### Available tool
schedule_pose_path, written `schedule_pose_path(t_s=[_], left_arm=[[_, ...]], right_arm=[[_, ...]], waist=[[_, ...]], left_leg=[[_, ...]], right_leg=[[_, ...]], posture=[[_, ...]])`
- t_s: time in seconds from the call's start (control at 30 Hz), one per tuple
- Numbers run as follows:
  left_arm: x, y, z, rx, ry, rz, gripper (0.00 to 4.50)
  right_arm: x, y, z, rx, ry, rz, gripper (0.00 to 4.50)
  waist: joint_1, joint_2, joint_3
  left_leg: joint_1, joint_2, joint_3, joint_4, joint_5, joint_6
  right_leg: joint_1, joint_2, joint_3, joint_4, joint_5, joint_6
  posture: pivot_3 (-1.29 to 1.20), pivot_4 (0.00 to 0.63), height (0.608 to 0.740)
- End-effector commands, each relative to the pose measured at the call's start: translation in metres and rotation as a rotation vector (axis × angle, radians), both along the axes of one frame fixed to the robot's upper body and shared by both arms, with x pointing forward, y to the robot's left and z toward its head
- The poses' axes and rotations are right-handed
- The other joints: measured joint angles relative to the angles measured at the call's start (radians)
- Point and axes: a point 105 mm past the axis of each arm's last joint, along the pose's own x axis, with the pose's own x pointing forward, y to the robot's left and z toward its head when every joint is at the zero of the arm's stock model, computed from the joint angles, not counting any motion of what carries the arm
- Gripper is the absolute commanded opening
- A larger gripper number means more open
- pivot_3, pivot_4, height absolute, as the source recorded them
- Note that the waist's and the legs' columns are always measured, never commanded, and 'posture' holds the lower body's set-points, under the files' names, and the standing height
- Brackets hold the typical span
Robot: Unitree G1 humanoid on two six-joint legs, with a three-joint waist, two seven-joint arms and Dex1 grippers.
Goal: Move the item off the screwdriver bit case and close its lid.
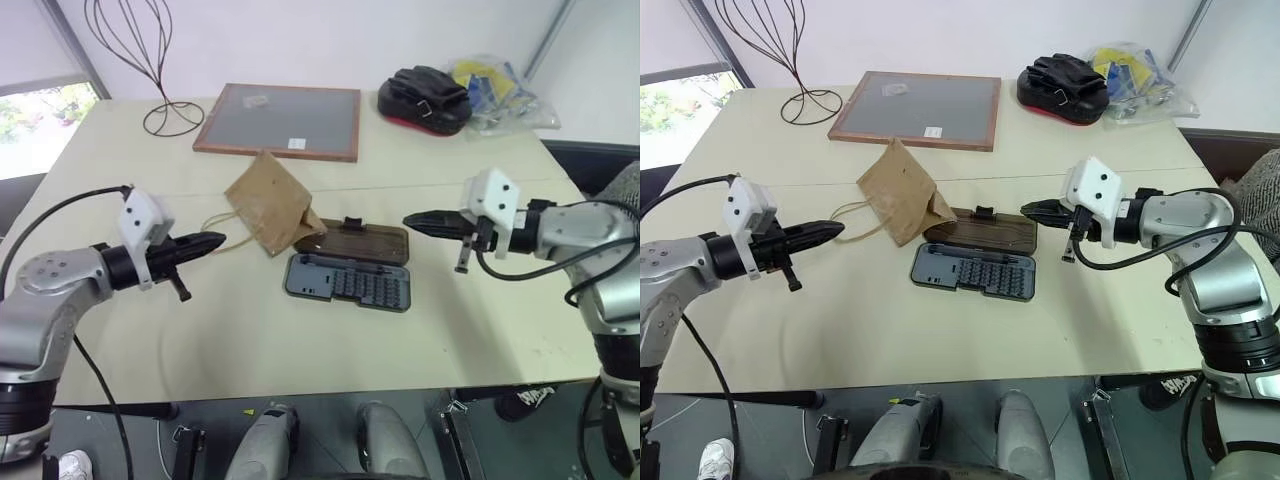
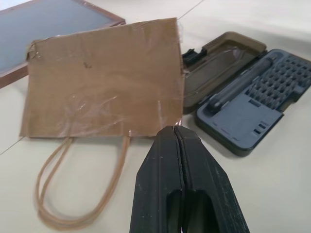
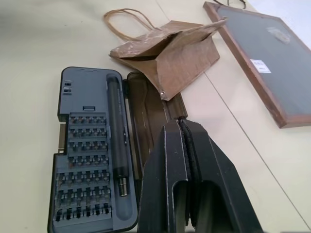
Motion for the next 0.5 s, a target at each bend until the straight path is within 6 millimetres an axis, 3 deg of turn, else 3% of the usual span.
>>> schedule_pose_path(t_s=[0.03,0.5], left_arm=[[-0.0051,-0.0002,0.0101,0.006,-0.025,-0.022,0.0],[-0.0031,-0.0068,0.0136,-0.013,-0.028,-0.026,0.0]], right_arm=[[-0.0043,0.0038,0.0118,-0.012,-0.044,0.024,0.03],[-0.0069,0.0068,0.0071,-0.018,-0.048,0.021,0.03]], waist=[[0.0,0.0,0.0],[0.001,0.0,0.0]], left_leg=[[0.0,0.0,0.0,0.0,0.0,0.0],[0.0,0.0,0.0,0.0,0.0,0.0]], right_leg=[[0.0,0.0,0.0,0.0,0.0,0.0],[0.0,0.0,0.0,0.0,0.0,0.0]], posture=[[0.0,0.15,0.734],[0.0,0.15,0.734]])
